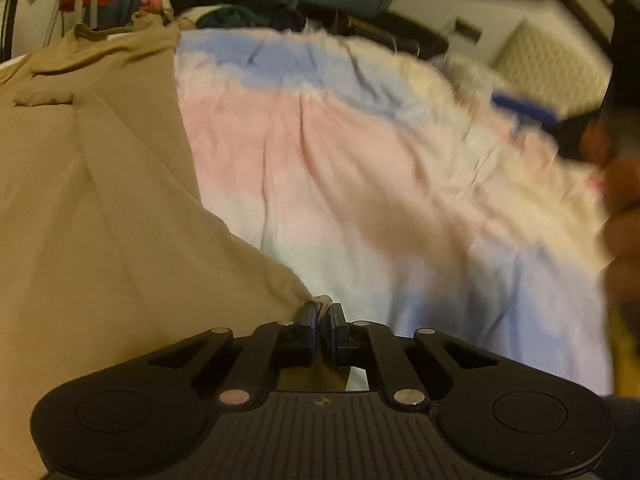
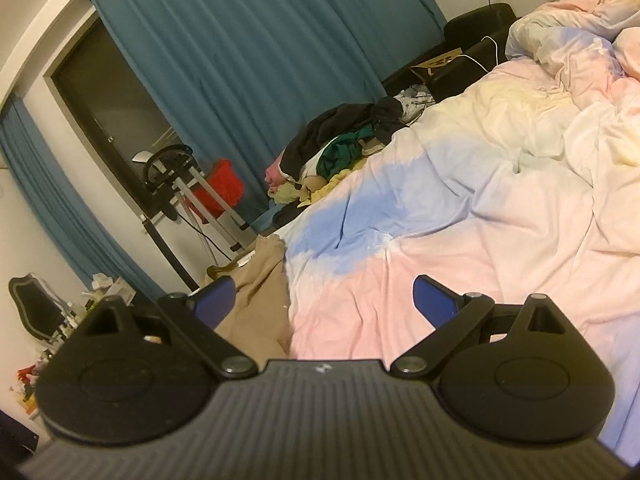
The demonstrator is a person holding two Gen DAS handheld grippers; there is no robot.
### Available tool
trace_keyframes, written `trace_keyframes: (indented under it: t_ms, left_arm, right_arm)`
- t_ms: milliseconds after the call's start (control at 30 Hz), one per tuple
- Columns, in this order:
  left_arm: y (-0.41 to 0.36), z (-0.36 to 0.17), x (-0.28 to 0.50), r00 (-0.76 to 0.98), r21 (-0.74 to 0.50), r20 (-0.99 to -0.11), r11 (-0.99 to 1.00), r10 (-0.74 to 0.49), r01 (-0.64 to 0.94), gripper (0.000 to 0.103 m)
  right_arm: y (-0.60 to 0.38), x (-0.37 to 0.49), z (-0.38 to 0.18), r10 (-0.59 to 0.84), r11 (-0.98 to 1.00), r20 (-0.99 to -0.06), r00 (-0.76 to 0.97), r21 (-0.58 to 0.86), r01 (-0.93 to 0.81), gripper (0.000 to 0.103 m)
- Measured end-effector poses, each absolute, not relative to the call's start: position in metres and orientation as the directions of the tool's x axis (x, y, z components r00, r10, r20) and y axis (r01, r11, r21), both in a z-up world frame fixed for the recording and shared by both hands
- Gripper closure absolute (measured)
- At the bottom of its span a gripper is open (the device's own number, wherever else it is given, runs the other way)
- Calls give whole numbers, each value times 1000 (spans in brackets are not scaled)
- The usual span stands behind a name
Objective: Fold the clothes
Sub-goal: 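Grasp the opposite shirt side with the left gripper and fold it over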
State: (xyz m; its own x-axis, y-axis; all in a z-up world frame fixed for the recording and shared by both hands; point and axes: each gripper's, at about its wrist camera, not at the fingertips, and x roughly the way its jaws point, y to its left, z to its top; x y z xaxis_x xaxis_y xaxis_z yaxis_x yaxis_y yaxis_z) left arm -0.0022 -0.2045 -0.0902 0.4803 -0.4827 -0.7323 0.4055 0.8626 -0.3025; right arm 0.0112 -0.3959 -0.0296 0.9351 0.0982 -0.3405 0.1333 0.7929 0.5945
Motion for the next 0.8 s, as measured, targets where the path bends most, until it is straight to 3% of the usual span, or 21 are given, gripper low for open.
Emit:
trace_keyframes:
  t_ms: [300, 533, 633, 700, 800]
  left_arm:
    - [-72, -50, -23, 468, -602, -643, 778, -606, 181, 98]
    - [-5, -81, -27, 433, -577, -740, 817, -515, -15, 99]
    - [2, -91, -17, 418, -584, -747, 811, -517, -40, 81]
    - [2, -94, -8, 416, -580, -747, 814, -518, -27, 58]
    - [-3, -95, 8, 419, -573, -745, 820, -519, -4, 48]
  right_arm:
    - [-371, 9, -21, 152, 821, -324, 934, 567, 63, 6]
    - [-335, 14, -26, 212, 861, -376, 902, 509, 10, 6]
    - [-319, 17, -28, 236, 875, -400, 886, 484, -14, 6]
    - [-309, 18, -29, 251, 883, -416, 874, 467, -31, 6]
    - [-295, 20, -33, 262, 892, -440, 859, 449, -42, 6]
